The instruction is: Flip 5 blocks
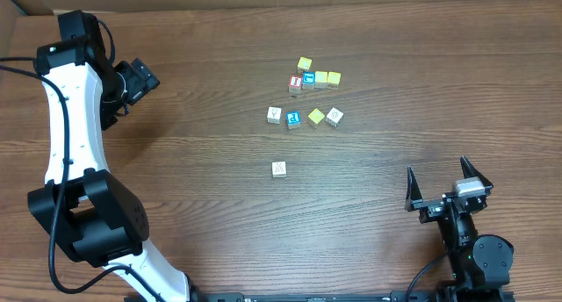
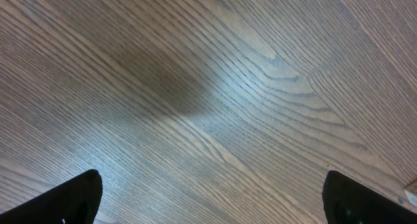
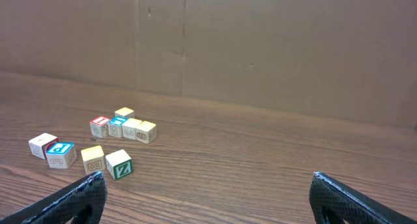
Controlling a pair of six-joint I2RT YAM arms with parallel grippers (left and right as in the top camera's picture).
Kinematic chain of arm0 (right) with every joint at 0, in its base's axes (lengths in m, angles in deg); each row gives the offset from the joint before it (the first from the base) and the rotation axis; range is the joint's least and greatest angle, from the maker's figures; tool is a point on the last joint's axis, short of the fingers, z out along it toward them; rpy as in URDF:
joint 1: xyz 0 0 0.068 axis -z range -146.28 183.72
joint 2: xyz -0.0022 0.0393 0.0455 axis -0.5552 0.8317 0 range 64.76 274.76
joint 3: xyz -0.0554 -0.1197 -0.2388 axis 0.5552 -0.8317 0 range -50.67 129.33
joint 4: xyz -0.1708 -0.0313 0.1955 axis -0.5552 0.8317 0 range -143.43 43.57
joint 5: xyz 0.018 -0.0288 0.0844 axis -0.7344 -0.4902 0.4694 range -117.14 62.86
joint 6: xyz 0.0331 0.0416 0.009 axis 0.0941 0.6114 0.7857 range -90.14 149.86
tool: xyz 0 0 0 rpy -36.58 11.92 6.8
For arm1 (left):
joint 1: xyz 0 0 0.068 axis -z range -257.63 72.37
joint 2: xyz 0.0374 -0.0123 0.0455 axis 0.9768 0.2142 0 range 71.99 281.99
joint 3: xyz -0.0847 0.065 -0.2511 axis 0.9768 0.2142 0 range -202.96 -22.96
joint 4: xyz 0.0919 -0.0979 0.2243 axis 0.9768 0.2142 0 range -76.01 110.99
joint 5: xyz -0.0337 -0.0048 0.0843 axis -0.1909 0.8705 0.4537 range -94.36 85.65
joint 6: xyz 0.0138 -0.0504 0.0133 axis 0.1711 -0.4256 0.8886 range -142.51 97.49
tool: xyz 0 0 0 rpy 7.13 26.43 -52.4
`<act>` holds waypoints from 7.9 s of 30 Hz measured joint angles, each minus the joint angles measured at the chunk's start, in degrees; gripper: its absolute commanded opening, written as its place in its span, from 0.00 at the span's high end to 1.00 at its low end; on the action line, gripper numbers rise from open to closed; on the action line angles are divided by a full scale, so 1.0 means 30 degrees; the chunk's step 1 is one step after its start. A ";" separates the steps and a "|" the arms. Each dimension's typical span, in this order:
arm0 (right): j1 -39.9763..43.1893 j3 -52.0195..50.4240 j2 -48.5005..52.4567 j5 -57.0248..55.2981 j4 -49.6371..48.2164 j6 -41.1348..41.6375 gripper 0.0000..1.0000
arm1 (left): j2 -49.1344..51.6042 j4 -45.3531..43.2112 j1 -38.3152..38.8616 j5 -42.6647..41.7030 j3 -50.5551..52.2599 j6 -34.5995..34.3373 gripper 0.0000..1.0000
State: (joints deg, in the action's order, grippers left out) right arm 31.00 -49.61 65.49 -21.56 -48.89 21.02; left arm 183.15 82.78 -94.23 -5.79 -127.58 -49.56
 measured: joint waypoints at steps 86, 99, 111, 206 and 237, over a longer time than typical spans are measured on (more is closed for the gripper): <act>-0.5173 3.6173 3.4301 0.1173 2.3831 0.7490 0.21 | 0.0000 0.0000 0.0000 0.0051 0.0000 0.0000 0.00; -0.7023 3.6188 3.9306 0.0488 2.1092 0.7949 0.20 | 0.0000 0.0000 0.0000 0.0051 0.0000 0.0000 0.00; -0.7220 3.4920 3.9976 0.0372 1.8323 0.8677 0.20 | 0.0000 0.0000 0.0000 0.0051 0.0000 0.0000 0.01; -0.7220 2.9252 3.9714 0.0175 1.6203 0.3519 0.52 | 0.0000 0.0000 0.0000 0.0051 0.0000 0.0000 0.00; -0.7249 2.9638 3.9284 0.3497 1.4899 0.4444 0.53 | 0.0000 0.0007 0.0000 0.0051 0.0000 0.0000 0.00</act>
State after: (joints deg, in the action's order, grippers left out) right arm 9.25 39.30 183.34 -11.07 -4.20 34.35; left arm 183.15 82.80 -94.23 -5.63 -127.58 -49.56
